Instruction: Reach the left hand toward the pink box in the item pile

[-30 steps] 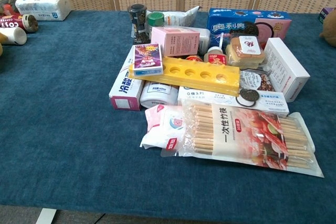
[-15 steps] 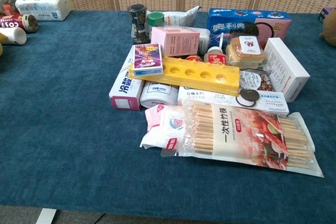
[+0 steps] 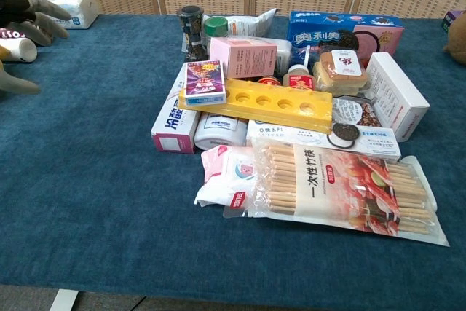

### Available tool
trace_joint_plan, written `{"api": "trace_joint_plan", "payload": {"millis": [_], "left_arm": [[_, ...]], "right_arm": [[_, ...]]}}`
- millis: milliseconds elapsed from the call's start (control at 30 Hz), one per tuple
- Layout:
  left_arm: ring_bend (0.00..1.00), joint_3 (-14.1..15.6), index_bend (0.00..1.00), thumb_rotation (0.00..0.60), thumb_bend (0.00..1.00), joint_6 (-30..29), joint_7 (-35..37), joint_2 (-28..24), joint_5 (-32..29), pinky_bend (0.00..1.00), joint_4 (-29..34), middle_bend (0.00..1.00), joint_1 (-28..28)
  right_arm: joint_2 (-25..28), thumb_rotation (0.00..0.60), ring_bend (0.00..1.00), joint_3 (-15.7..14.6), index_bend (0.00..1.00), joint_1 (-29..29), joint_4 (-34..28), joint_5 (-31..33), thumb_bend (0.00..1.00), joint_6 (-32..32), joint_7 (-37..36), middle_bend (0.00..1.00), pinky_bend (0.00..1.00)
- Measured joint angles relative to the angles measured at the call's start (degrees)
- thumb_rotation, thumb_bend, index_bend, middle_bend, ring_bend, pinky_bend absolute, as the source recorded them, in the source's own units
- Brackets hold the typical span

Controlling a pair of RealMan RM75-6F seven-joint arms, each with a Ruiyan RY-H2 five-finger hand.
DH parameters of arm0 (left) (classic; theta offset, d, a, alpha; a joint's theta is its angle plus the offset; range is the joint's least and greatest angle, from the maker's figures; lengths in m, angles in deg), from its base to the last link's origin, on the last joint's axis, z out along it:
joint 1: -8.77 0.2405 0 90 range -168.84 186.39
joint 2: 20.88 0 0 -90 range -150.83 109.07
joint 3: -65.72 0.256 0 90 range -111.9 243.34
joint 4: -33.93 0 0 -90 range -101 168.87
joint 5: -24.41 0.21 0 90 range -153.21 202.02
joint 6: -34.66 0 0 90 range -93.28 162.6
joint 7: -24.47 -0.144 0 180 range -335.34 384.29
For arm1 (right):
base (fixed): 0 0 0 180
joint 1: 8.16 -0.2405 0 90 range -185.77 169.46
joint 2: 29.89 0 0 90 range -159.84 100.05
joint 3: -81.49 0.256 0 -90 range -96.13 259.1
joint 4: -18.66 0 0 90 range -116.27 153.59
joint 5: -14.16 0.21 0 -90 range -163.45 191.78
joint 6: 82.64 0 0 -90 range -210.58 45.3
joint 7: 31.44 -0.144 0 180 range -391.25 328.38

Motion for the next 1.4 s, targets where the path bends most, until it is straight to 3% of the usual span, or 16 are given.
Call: {"api": "trace_joint_plan", "payload": {"millis": [600,1200,1400], "left_arm": [[0.12,-0.2,0.06,0.553,0.11,1.4,-12.1,16.1,-7.4,0.00,-9.1,0.13,-12.5],[0.12,-1.2,0.09,0.556,0.11,3.4,-11.2,27.4,-8.3,0.00,-20.4,0.13,-19.0],[0.25,-1.3,0.19,0.600,0.11,2.9,-10.2,30.1,-7.8,0.00,-23.5,0.26,-19.8]], "right_arm": [[1.9,0.390,0.00,-0.2,0.00,2.0,1.2,-0.6,0.06,2.1,-4.7,0.00,0.00],[4.0,0.388,0.00,-0.6,0.00,4.4,1.4,-0.9,0.06,4.1,-8.3,0.00,0.00],[4.8,0.392,0.00,-0.6,0.00,5.4,1.6,-0.5,0.06,4.8,-9.7,0.00,0.00]]}}
